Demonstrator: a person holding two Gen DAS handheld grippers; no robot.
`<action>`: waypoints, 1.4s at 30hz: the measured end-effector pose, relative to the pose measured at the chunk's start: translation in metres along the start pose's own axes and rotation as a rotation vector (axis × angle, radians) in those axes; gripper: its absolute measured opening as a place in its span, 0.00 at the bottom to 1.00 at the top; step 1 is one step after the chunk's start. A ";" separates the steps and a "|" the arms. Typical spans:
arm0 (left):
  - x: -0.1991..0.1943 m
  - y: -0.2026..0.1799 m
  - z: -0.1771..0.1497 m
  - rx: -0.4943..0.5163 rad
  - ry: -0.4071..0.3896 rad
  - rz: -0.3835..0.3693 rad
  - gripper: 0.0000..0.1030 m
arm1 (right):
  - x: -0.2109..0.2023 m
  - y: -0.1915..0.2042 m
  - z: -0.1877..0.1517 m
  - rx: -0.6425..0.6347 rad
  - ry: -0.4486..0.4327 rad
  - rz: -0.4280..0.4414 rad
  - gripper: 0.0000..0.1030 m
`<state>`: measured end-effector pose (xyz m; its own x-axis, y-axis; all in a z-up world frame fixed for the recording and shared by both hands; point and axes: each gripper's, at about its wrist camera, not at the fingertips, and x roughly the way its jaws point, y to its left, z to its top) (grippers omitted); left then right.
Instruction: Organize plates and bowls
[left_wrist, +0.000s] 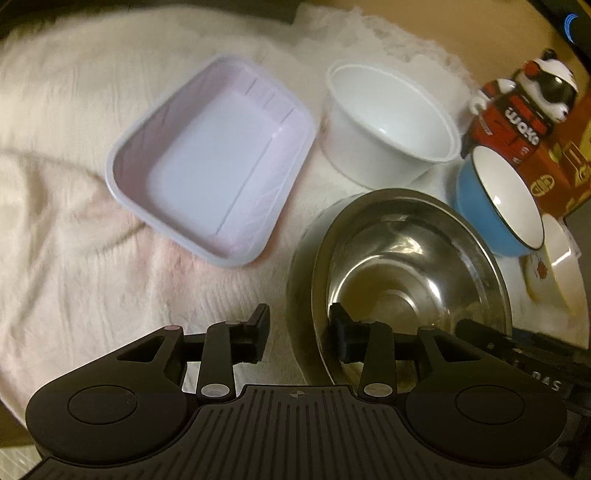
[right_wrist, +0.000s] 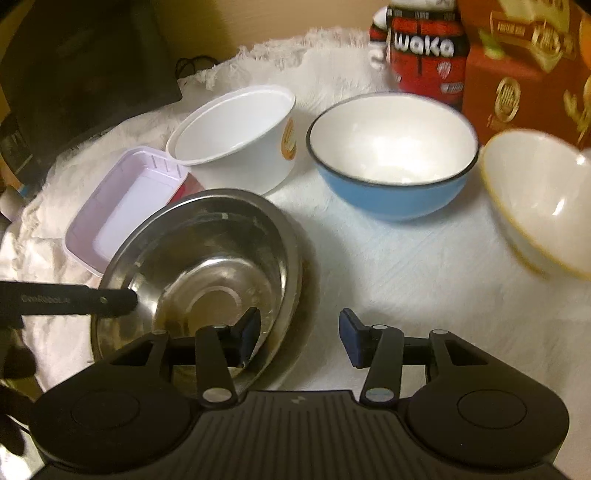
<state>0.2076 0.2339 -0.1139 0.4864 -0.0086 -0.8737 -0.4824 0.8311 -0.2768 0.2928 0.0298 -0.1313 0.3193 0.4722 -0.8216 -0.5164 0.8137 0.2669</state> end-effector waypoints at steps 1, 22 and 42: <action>0.004 0.002 0.001 -0.011 0.007 -0.009 0.40 | 0.007 -0.001 0.002 0.016 0.019 0.009 0.46; 0.027 -0.042 0.012 0.139 0.062 -0.095 0.40 | -0.007 -0.020 -0.012 0.141 0.044 -0.001 0.48; -0.042 -0.075 0.045 0.279 -0.150 -0.436 0.39 | -0.101 0.006 -0.005 -0.022 -0.370 -0.500 0.67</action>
<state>0.2560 0.1968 -0.0386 0.7070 -0.3232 -0.6290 -0.0109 0.8844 -0.4666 0.2533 -0.0145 -0.0495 0.7789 0.1248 -0.6146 -0.2477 0.9615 -0.1187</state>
